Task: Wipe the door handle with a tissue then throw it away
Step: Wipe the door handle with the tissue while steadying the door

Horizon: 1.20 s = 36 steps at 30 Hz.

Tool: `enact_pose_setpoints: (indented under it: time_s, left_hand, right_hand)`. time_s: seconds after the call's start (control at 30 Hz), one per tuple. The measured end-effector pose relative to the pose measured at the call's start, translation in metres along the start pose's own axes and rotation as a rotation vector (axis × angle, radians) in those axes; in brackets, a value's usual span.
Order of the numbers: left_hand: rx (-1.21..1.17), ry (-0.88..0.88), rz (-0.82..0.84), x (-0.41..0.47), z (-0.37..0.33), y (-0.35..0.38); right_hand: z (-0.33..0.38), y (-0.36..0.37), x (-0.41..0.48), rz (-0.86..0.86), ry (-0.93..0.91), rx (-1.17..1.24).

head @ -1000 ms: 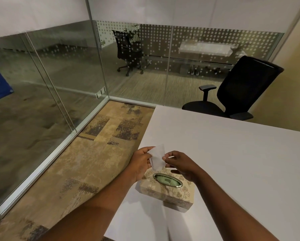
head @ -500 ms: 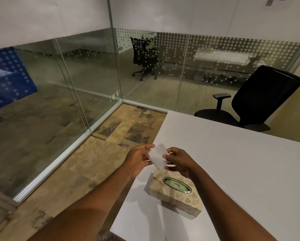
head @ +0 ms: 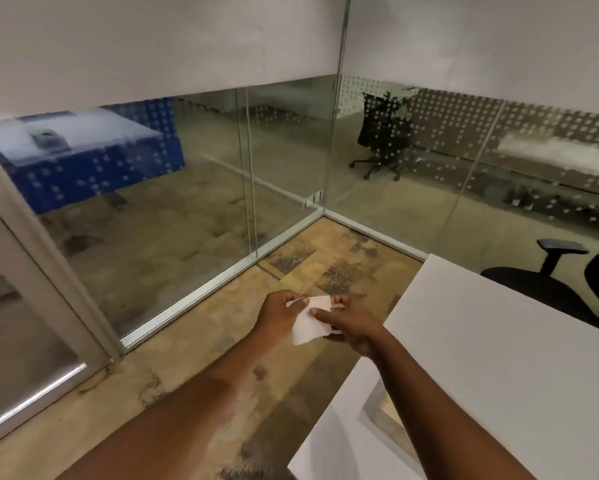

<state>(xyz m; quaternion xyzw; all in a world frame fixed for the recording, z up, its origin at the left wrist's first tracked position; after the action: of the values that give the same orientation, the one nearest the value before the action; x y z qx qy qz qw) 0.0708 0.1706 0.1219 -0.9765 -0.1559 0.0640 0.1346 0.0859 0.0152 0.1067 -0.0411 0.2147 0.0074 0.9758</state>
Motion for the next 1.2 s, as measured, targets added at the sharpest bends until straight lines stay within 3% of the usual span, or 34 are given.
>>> enact_pose_setpoints:
  time_s: [0.13, 0.27, 0.47, 0.77, 0.9, 1.07, 1.2]
  left_hand:
    - [0.016, -0.006, -0.154, 0.027, 0.015, -0.064]
    - [-0.133, -0.046, -0.280, 0.053, 0.030, -0.137]
    - [-0.440, -0.239, -0.180, 0.079, 0.048, -0.240]
    - [-0.225, -0.056, -0.294, 0.107, 0.059, -0.382]
    - [-0.147, -0.067, -0.292, 0.116, 0.067, -0.418]
    - [-0.269, -0.103, -0.333, 0.135, 0.077, -0.450]
    - [-0.314, -0.156, -0.491, 0.158, 0.086, -0.468]
  right_hand:
    - [0.013, 0.065, 0.008, 0.028, -0.079, 0.055]
    - [0.028, 0.140, 0.015, 0.069, -0.082, 0.127]
    - [0.057, 0.252, 0.016, 0.104, -0.183, 0.127]
    - [0.083, 0.384, 0.005, 0.203, -0.228, 0.078]
    - [0.088, 0.427, 0.004, 0.276, -0.204, 0.070]
    - [0.097, 0.465, 0.022, 0.357, -0.136, 0.084]
    - [0.110, 0.496, 0.043, 0.362, -0.213, 0.040]
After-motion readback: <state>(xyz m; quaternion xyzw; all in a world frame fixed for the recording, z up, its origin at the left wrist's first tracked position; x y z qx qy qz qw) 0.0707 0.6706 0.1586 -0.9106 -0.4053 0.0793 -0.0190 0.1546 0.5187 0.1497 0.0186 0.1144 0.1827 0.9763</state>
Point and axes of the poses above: each hand's wrist, its own x-axis towards the middle knuckle, its own y-axis out of the palm, z = x × y, the point moved 3 cm from there along x, towards the middle knuckle, and after that the axes turned 11 degrees about -z, right-handed, at the moved point
